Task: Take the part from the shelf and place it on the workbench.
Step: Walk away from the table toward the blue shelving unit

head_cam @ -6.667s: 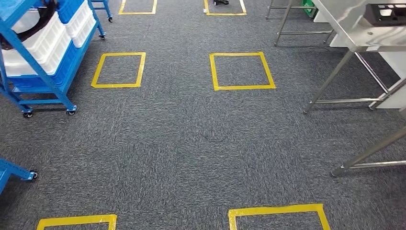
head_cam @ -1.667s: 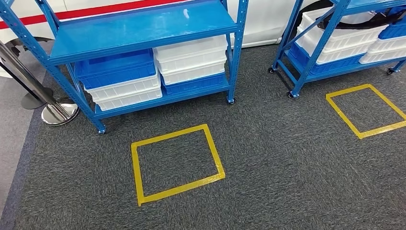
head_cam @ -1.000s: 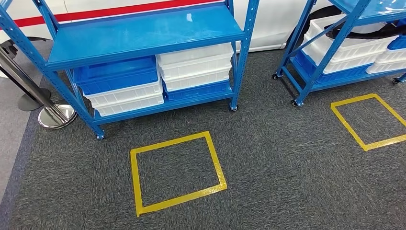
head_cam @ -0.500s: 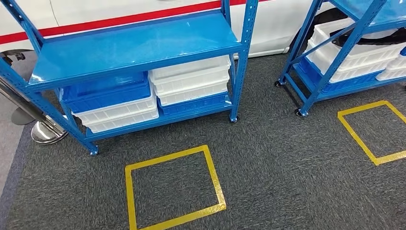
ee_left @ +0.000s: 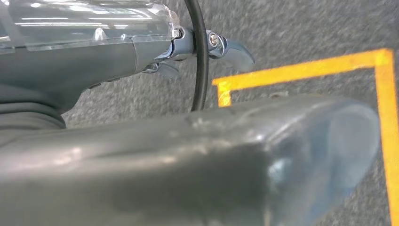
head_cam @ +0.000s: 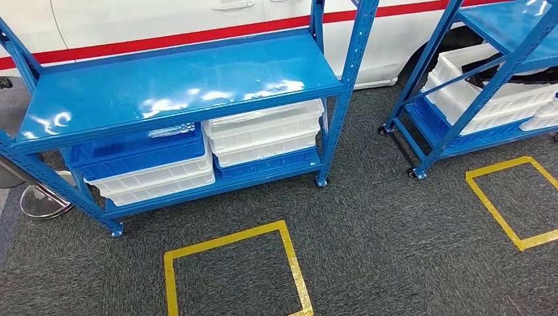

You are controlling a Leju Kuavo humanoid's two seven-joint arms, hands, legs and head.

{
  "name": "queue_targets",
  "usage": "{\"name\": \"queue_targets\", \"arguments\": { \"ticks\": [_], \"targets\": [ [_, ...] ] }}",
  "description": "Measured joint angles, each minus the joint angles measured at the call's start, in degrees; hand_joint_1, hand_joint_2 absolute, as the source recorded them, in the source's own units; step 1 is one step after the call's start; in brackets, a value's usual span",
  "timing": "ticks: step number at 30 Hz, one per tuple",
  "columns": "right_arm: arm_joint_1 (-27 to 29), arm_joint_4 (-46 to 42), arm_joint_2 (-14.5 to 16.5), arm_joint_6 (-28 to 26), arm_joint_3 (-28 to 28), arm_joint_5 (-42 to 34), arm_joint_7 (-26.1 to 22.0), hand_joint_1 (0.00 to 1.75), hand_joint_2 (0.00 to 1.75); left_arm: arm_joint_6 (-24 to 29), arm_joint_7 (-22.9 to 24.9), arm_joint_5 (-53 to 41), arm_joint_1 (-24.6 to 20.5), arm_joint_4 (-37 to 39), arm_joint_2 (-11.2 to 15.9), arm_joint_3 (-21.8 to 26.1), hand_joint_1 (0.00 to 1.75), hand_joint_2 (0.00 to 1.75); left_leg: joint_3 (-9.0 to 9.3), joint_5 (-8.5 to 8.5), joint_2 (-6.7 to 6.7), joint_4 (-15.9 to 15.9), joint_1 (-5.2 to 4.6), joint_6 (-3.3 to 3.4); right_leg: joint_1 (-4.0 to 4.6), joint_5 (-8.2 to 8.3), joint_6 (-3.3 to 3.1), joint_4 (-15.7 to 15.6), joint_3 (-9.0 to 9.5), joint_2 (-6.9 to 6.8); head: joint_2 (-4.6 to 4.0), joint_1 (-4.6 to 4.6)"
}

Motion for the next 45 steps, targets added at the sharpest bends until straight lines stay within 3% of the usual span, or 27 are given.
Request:
{"name": "queue_targets", "arguments": {
  "ticks": [2,3,4,6,7,8,10,12,14,16,18,19,21,22,24,28,30,32,33,34,35,37,38,40,43,45],
  "targets": [
    [0.33,0.00,0.00,0.02,0.01,-0.10,-0.07,0.00,0.00,0.05,-0.02,-0.01,0.08,0.00,-0.01,0.01,0.00,0.00,0.99,-0.91,-0.50,-0.20,-0.13,0.20,0.06,-1.05,0.13,7.53,-6.14,0.01,0.00,-0.01],
    [0.62,0.00,-0.01,0.02,-0.01,-0.33,-0.11,0.00,0.00,0.07,-0.02,-0.02,0.19,0.00,-0.01,0.01,0.00,0.00,1.58,-1.43,-0.85,-0.20,-0.19,0.26,0.08,0.25,0.09,8.86,-8.27,0.01,0.00,-0.01],
    [0.87,0.00,-0.04,0.03,-0.02,-0.59,-0.17,0.00,0.00,0.10,-0.03,-0.03,0.36,0.00,-0.03,0.01,0.00,0.00,2.33,-1.99,-1.19,-0.20,-0.25,0.27,0.14,2.97,-0.05,7.95,-9.47,0.02,0.00,0.00],
    [1.23,0.00,-0.13,0.04,-0.06,-0.95,-0.27,0.00,0.00,0.16,-0.06,-0.05,0.77,0.00,-0.15,0.01,0.00,0.00,3.85,-3.17,-1.63,-0.22,-0.31,0.11,0.49,10.07,-0.72,1.69,-9.55,0.09,0.00,0.01],
    [1.29,0.00,-0.19,0.04,-0.10,-1.02,-0.29,0.00,0.00,0.18,-0.11,-0.07,0.86,0.00,-0.23,0.01,0.00,0.00,4.38,-3.73,-1.78,-0.14,-0.39,-0.15,0.71,12.59,-1.14,-1.40,-9.13,0.16,0.00,0.02],
    [1.24,0.00,-0.23,0.05,-0.15,-1.06,-0.32,0.00,0.00,0.19,-0.16,-0.08,0.86,0.00,-0.30,0.01,0.00,0.00,4.61,-4.11,-1.85,-0.10,-0.44,-0.43,0.91,13.58,-1.55,-3.73,-8.65,0.22,0.00,0.01],
    [1.00,0.00,-0.27,0.13,-0.29,-1.09,-0.41,0.00,0.00,0.22,-0.22,-0.10,0.73,0.00,-0.35,0.01,0.00,0.00,4.64,-4.46,-1.90,-0.22,-0.47,-1.01,1.10,13.13,-2.04,-5.43,-8.19,0.33,0.00,0.00],
    [0.87,0.01,-0.16,0.32,-0.42,-1.09,-0.48,0.00,0.00,0.32,-0.21,-0.13,0.64,-0.02,-0.33,0.01,0.00,0.00,4.81,-4.88,-1.64,-0.28,-0.56,-1.56,0.71,12.82,-2.44,-6.50,-7.50,0.24,0.00,-0.01],
    [1.03,0.01,-0.06,0.48,-0.61,-1.09,-0.50,0.00,0.00,0.40,-0.21,-0.15,0.54,-0.04,-0.36,0.01,0.00,0.00,3.79,-6.64,-0.83,2.51,-0.49,-2.25,0.25,12.76,-2.93,-7.48,-6.48,-0.12,0.00,-0.07],
    [1.17,0.00,-0.07,0.54,-0.84,-1.09,-0.51,0.00,0.00,0.45,-0.19,-0.16,0.51,-0.04,-0.36,0.01,0.00,0.00,-0.06,-9.61,-0.06,9.66,0.05,-2.93,0.20,12.48,-3.24,-7.75,-5.91,-0.45,0.00,-0.13],
    [1.16,0.00,-0.07,0.58,-0.99,-1.09,-0.51,0.00,0.00,0.49,-0.16,-0.16,0.58,-0.04,-0.31,0.01,0.00,0.00,-3.63,-10.35,0.23,15.03,0.63,-3.57,0.09,12.08,-3.20,-7.70,-5.49,-0.60,0.00,-0.14],
    [1.15,0.00,-0.07,0.60,-1.02,-1.09,-0.50,0.00,0.00,0.49,-0.16,-0.16,0.63,-0.04,-0.30,0.01,0.00,0.00,-3.86,-8.94,0.32,14.50,0.88,-3.81,-0.01,11.83,-3.04,-7.66,-5.17,-0.63,0.00,-0.14],
    [1.14,0.00,-0.04,0.65,-1.06,-1.09,-0.48,0.00,0.00,0.42,-0.18,-0.14,0.67,-0.04,-0.31,0.01,0.00,0.00,-1.34,-4.07,0.59,7.69,1.28,-4.16,-0.30,11.17,-2.51,-7.50,-4.33,-0.66,0.00,-0.14],
    [1.12,0.00,-0.03,0.67,-1.08,-1.08,-0.44,0.00,0.00,0.28,-0.22,-0.11,0.67,-0.04,-0.31,0.01,0.00,0.00,0.19,-2.41,0.72,4.01,1.23,-4.22,-0.28,10.83,-2.15,-7.38,-3.96,-0.74,0.00,-0.14],
    [1.14,0.00,-0.03,0.70,-1.11,-0.78,-0.18,0.00,0.00,-0.04,-0.34,-0.05,0.51,-0.04,-0.32,0.02,0.00,0.00,1.80,-1.56,0.74,0.22,0.95,-3.70,-0.13,10.45,-1.38,-7.36,-3.65,-0.98,0.00,-0.14],
    [1.02,0.00,-0.02,0.77,-1.12,0.55,0.55,0.00,0.00,-0.22,-0.42,-0.16,0.54,-0.04,-0.32,0.03,0.00,0.00,2.11,-1.58,-0.26,-0.73,0.96,-1.94,-0.19,9.63,-0.13,-7.04,-3.57,-1.48,0.00,-0.11],
    [1.00,0.01,0.00,0.95,-1.11,0.97,0.86,0.00,0.00,-0.27,-0.40,-0.28,0.57,-0.04,-0.33,0.02,0.00,0.00,2.27,-1.34,-0.76,-1.16,1.09,-1.23,-0.22,6.79,0.02,-2.22,-5.94,-1.12,0.00,-0.10],
    [1.06,0.02,0.02,1.04,-1.10,1.02,1.03,0.00,0.00,-0.31,-0.38,-0.34,0.54,-0.04,-0.32,0.02,0.00,0.00,2.21,-1.36,-1.19,-1.20,0.86,-0.84,-0.06,3.72,-0.06,5.07,-10.06,-0.87,0.00,-0.10],
    [1.10,0.02,0.01,1.04,-1.10,0.82,1.05,0.00,0.00,-0.32,-0.37,-0.33,0.56,-0.04,-0.32,0.03,0.00,0.00,2.25,-1.42,-1.40,-1.18,0.73,-0.74,0.02,3.32,-0.14,7.42,-11.54,-0.81,0.00,-0.10],
    [1.15,0.02,0.01,1.02,-1.11,0.52,1.02,0.00,0.00,-0.32,-0.36,-0.30,0.60,-0.04,-0.32,0.03,0.00,0.00,2.37,-1.52,-1.62,-1.17,0.59,-0.65,0.09,4.16,-0.29,7.73,-12.10,-0.72,0.00,-0.10],
    [1.18,0.02,0.00,1.00,-1.13,0.18,0.98,0.00,0.00,-0.33,-0.36,-0.27,0.65,-0.04,-0.32,0.03,0.00,0.00,2.56,-1.64,-1.84,-1.17,0.47,-0.60,0.15,6.00,-0.53,5.99,-11.62,-0.60,0.00,-0.10],
    [1.17,0.02,-0.02,0.97,-1.15,-0.23,0.90,0.00,0.00,-0.39,-0.36,-0.20,0.70,-0.04,-0.38,0.03,0.00,0.00,2.98,-1.97,-2.29,-1.13,0.22,-0.71,0.42,10.38,-1.23,-1.32,-8.69,-0.08,0.00,-0.09],
    [1.12,0.02,-0.03,0.99,-1.16,-0.28,0.90,0.00,0.00,-0.41,-0.36,-0.19,0.69,-0.04,-0.42,0.03,0.00,0.00,3.07,-2.18,-2.45,-1.06,0.07,-0.90,0.55,11.67,-1.48,-4.43,-7.41,0.12,0.00,-0.10],
    [0.96,0.02,-0.04,1.03,-1.19,-0.28,0.90,0.00,0.00,-0.43,-0.35,-0.19,0.68,-0.04,-0.48,0.03,0.00,0.00,3.08,-2.58,-2.59,-1.09,-0.08,-1.52,0.83,12.06,-1.84,-7.06,-6.37,0.36,0.00,-0.11],
    [0.91,0.02,0.12,1.09,-1.20,-0.28,0.99,0.00,0.00,-0.42,-0.36,-0.21,0.68,-0.07,-0.44,0.03,0.00,0.00,3.30,-3.30,-2.08,-0.59,-0.02,-2.48,0.52,12.08,-2.59,-7.72,-5.72,0.07,0.00,-0.11],
    [1.10,0.02,0.26,1.18,-1.23,-0.27,1.13,0.00,0.00,-0.42,-0.35,-0.24,0.59,-0.09,-0.46,0.03,0.00,0.00,1.40,-5.62,-0.84,3.98,0.17,-3.06,0.32,11.84,-3.16,-8.10,-4.99,-0.37,0.00,-0.11]
  ]
}}
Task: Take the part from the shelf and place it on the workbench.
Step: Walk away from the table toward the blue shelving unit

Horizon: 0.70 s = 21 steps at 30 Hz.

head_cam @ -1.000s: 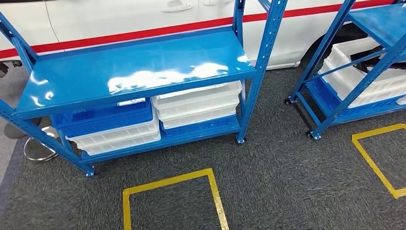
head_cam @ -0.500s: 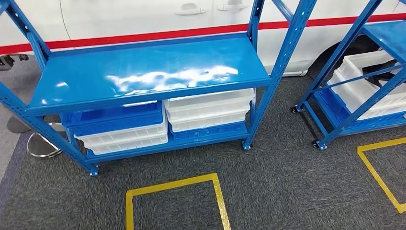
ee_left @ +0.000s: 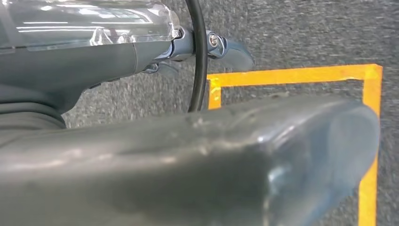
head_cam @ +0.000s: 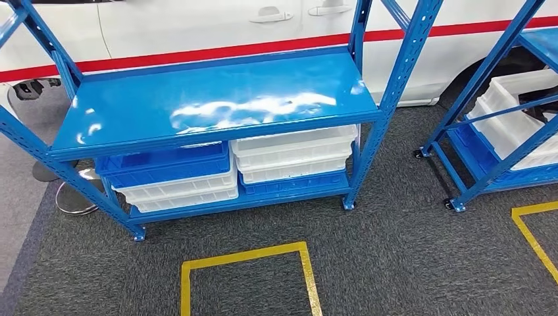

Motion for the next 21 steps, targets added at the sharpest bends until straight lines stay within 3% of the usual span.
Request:
{"name": "queue_targets", "arguments": {
  "ticks": [2,3,4,5,7,8,9,11,13,15,17,19,20,21],
  "targets": [
    [0.21,0.00,0.00,0.09,-0.09,0.01,0.12,0.00,0.00,-0.01,0.02,-0.02,-0.03,0.01,-0.04,0.00,0.00,0.00,-4.30,-3.15,0.87,7.90,0.27,-0.54,0.12,-0.69,-0.28,-0.03,0.65,-0.42,0.00,0.00],
    [0.27,0.00,0.00,0.12,-0.14,0.01,0.16,0.00,0.00,-0.01,0.03,-0.02,0.04,0.01,-0.04,0.00,0.00,0.00,-6.09,-3.69,1.03,10.70,0.37,-0.72,0.17,-1.09,-0.26,-0.02,1.06,-0.57,0.00,0.00],
    [0.31,0.00,0.00,0.13,-0.17,0.01,0.20,0.00,0.00,-0.01,0.03,-0.02,0.15,0.01,-0.04,0.00,0.00,0.00,-6.96,-3.01,1.13,11.52,0.43,-0.80,0.18,-1.54,-0.20,-0.02,1.59,-0.70,0.00,0.00],
    [0.33,0.00,0.00,0.13,-0.19,0.01,0.23,0.00,0.00,-0.01,0.04,-0.03,0.25,0.01,-0.04,0.00,0.00,0.00,-6.68,-1.12,1.21,9.98,0.45,-0.76,0.18,-2.03,-0.10,-0.02,2.26,-0.81,0.00,0.00],
    [0.39,0.01,0.04,0.16,-0.21,0.02,0.30,0.00,0.00,-0.01,0.05,-0.04,0.40,0.01,-0.03,0.00,0.00,0.00,-3.92,3.69,1.62,2.73,0.34,-0.24,0.18,-3.15,0.19,-0.08,3.77,-1.06,0.00,0.01],
    [0.39,0.01,0.09,0.18,-0.22,0.02,0.31,0.00,0.00,0.00,0.06,-0.05,0.43,0.01,-0.03,0.00,0.00,0.00,-2.46,5.01,1.88,-0.64,0.12,0.19,0.24,-3.66,0.47,-0.12,4.30,-1.16,0.00,0.01],
    [0.36,0.01,0.13,0.19,-0.23,0.02,0.32,0.00,0.00,0.00,0.08,-0.07,0.44,0.01,-0.02,0.00,0.00,0.00,-1.52,5.39,2.11,-2.73,-0.12,0.66,0.26,-4.04,0.81,-0.30,4.66,-1.25,0.00,0.01],
    [0.25,0.01,0.17,0.21,-0.24,0.02,0.32,0.00,0.00,0.05,0.11,-0.10,0.47,-0.01,-0.01,0.00,0.00,0.00,-0.73,4.59,2.14,-4.13,-0.47,1.57,0.32,-4.07,1.61,-0.44,5.26,-1.38,0.00,0.01],
    [0.16,0.00,0.15,0.31,-0.24,0.06,0.38,0.00,0.00,0.29,0.17,-0.16,0.58,-0.02,-0.01,0.00,0.00,0.00,0.56,4.47,1.86,-5.19,-0.24,2.30,0.23,-3.52,2.27,1.00,5.31,-1.15,0.00,0.01],
    [0.10,0.00,0.14,0.42,-0.25,0.13,0.48,0.00,0.00,0.90,0.28,-0.23,0.53,-0.02,-0.02,0.00,0.00,0.00,2.11,4.39,1.66,-6.22,0.02,2.88,0.12,-3.92,2.69,5.96,2.61,-0.52,0.00,0.03],
    [0.09,0.00,0.14,0.47,-0.26,0.18,0.56,0.00,0.00,1.42,0.34,-0.26,0.36,-0.02,-0.02,0.00,0.00,0.00,2.94,3.80,1.47,-6.53,0.03,3.29,0.05,-6.59,2.96,12.38,-2.25,-0.19,0.00,0.04],
    [0.18,0.00,0.13,0.48,-0.26,0.20,0.72,0.00,0.00,1.57,0.37,-0.27,0.31,-0.02,-0.02,0.00,0.00,0.00,3.94,2.91,1.11,-6.54,0.02,3.36,-0.01,-8.43,3.22,15.02,-5.89,-0.17,0.00,0.04],
    [0.26,0.00,0.12,0.47,-0.26,0.22,0.80,0.00,0.00,1.60,0.41,-0.29,0.35,-0.02,-0.02,0.00,0.00,0.00,4.63,2.40,0.91,-6.54,0.03,3.26,-0.05,-7.52,3.28,13.96,-6.52,-0.17,0.00,0.04],
    [0.33,0.00,0.10,0.45,-0.26,0.26,0.84,0.00,0.00,1.61,0.45,-0.32,0.40,-0.02,-0.03,0.00,0.00,0.00,5.40,1.84,0.74,-6.53,0.05,3.08,-0.11,-5.25,3.20,11.45,-6.41,-0.17,0.00,0.04]
  ]
}}
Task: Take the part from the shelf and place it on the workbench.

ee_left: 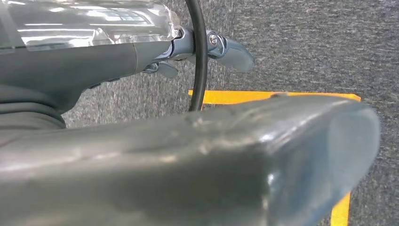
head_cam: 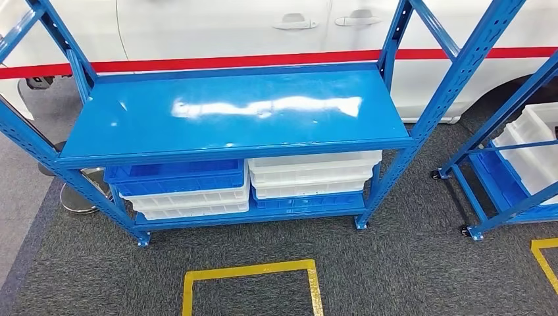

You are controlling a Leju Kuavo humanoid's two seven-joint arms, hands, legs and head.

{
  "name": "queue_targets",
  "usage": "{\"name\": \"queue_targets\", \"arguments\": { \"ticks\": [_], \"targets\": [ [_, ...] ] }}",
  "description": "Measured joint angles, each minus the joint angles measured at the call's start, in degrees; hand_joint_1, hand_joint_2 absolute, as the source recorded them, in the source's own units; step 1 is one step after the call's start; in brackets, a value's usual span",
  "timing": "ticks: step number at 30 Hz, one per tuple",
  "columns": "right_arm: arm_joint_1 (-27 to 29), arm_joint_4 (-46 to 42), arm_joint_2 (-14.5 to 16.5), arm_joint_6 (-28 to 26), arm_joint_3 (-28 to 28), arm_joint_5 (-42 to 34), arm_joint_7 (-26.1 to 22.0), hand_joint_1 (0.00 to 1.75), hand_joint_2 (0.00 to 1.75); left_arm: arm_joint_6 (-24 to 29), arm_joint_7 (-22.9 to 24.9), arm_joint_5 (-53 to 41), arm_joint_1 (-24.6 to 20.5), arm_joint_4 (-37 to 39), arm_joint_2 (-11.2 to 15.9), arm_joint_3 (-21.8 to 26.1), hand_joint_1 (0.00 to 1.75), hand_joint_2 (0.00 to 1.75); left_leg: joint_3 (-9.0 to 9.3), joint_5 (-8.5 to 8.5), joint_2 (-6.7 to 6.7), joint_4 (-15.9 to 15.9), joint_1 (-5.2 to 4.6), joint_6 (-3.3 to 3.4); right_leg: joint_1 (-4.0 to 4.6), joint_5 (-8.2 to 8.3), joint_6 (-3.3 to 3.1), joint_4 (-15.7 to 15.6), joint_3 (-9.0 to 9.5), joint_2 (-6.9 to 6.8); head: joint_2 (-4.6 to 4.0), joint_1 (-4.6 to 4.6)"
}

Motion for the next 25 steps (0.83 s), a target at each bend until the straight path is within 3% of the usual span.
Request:
{"name": "queue_targets", "arguments": {
  "ticks": [1,2,4,6,8,12,18,25],
  "targets": [
    [0.10,0.00,-0.02,-0.07,0.00,0.04,0.05,0.00,0.00,0.01,0.05,-0.04,0.07,0.00,-0.03,0.00,0.00,0.00,0.64,-0.60,-0.12,0.01,0.02,-0.25,-0.06,3.33,-0.19,-3.47,0.54,0.02,0.00,0.01],
    [0.17,0.00,-0.04,-0.23,-0.02,0.07,0.17,0.00,0.00,0.04,0.14,-0.09,0.07,0.00,-0.07,0.00,0.00,0.00,1.23,-1.17,-0.25,0.21,-0.03,-0.56,0.00,5.63,-0.40,-6.43,0.98,0.05,0.00,0.00],
    [0.10,0.00,-0.04,-0.71,-0.11,0.08,0.45,0.00,0.87,0.20,0.30,-0.26,-0.09,0.00,-0.12,-0.01,0.00,0.00,1.69,-2.21,-0.39,0.64,-0.16,-1.38,0.23,7.91,-1.10,-9.35,1.30,0.17,0.00,-0.01],
    [-0.10,0.00,0.01,-1.10,-0.21,0.09,0.64,0.00,1.75,0.41,0.49,-0.45,-0.25,0.00,-0.11,-0.01,0.00,0.00,2.17,-2.69,-0.43,0.90,-0.24,-2.05,0.35,7.70,-1.86,-9.32,1.55,0.25,0.00,-0.02],
    [-0.08,0.00,0.18,-1.36,-0.31,0.12,1.11,0.00,1.75,0.54,0.64,-0.56,-0.25,0.00,-0.11,-0.01,0.00,0.00,3.20,-3.11,-0.34,0.18,-0.30,-1.83,0.25,7.79,-2.17,-9.65,2.30,0.30,0.00,-0.02],
    [-0.31,0.00,0.33,-1.73,-0.76,-0.05,1.83,0.00,0.00,0.67,0.80,-0.61,-0.52,0.00,-0.13,-0.02,0.00,0.00,3.92,-3.49,-0.27,-0.89,-0.28,-1.33,0.33,7.39,-2.55,-9.81,2.68,0.41,0.00,-0.03],
    [-0.42,0.00,0.38,-1.17,-1.14,0.03,1.67,0.00,0.00,0.73,1.37,-0.55,-0.47,0.00,-0.16,-0.01,0.00,0.00,3.99,-3.62,-0.21,-1.31,-0.03,-1.45,0.72,7.09,-2.91,-9.70,2.70,0.32,0.00,-0.02],
    [-0.44,0.00,0.38,-0.96,-1.19,0.10,1.47,0.00,0.00,0.73,1.77,-0.50,-0.43,0.00,-0.16,0.00,0.00,0.00,4.01,-3.48,-0.18,-1.38,-0.01,-2.17,0.73,7.16,-2.90,-9.70,2.85,0.26,0.00,-0.02]
  ]
}}
